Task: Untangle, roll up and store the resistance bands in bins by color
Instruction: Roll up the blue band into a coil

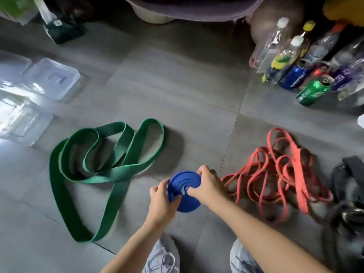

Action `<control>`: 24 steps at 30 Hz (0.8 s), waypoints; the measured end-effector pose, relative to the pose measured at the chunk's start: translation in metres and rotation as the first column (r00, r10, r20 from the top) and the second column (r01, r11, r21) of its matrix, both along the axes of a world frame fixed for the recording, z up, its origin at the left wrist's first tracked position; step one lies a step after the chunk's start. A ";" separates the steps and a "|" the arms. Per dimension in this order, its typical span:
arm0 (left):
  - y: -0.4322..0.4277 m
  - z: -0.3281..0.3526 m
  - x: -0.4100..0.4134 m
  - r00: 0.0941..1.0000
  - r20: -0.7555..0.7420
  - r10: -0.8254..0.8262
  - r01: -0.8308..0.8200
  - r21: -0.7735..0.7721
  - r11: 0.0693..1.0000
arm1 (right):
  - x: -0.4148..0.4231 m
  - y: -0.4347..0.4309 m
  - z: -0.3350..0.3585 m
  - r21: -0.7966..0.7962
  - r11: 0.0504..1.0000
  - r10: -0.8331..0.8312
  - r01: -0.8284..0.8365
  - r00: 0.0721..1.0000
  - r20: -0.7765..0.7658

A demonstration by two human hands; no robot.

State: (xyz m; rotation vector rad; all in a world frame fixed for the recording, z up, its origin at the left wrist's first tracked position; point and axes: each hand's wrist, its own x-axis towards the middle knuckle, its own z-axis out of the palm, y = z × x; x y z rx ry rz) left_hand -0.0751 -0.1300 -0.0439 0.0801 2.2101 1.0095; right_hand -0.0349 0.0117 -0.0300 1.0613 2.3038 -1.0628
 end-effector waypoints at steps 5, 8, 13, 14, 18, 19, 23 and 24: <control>0.003 -0.050 -0.013 0.984 0.132 0.123 -0.122 -0.020 0.992 | -0.002 0.003 -0.050 -0.083 0.996 0.037 -0.036 0.999 0.008; 0.004 -0.046 -0.013 0.943 0.235 0.235 -0.242 0.001 0.970 | 0.004 0.009 -0.056 -0.163 0.984 0.070 -0.070 0.998 -0.005; -0.013 -0.039 -0.030 0.997 0.069 0.045 -0.039 -0.086 0.996 | 0.005 0.020 -0.059 -0.183 0.978 0.109 -0.102 0.994 0.028; -0.020 -0.037 -0.037 0.998 -0.057 -0.027 0.018 -0.154 0.988 | 0.004 0.021 -0.057 -0.157 0.979 0.135 -0.127 0.990 0.039; -0.043 -0.032 -0.078 0.902 -0.387 -0.193 0.049 -0.352 0.935 | -0.005 0.021 -0.052 -0.039 0.988 0.147 -0.146 0.989 0.019; -0.049 -0.035 -0.088 0.878 -0.380 -0.292 0.100 -0.451 0.887 | -0.008 0.020 -0.051 -0.021 0.990 0.142 -0.142 0.990 0.007; -0.065 -0.043 -0.110 0.763 -0.185 -0.620 0.287 -0.761 0.581 | -0.016 0.016 -0.044 0.033 0.984 0.175 -0.174 0.984 -0.040; -0.065 -0.042 -0.111 0.701 -0.197 -0.685 0.291 -0.798 0.527 | -0.016 0.015 -0.041 0.040 0.981 0.192 -0.190 0.980 -0.048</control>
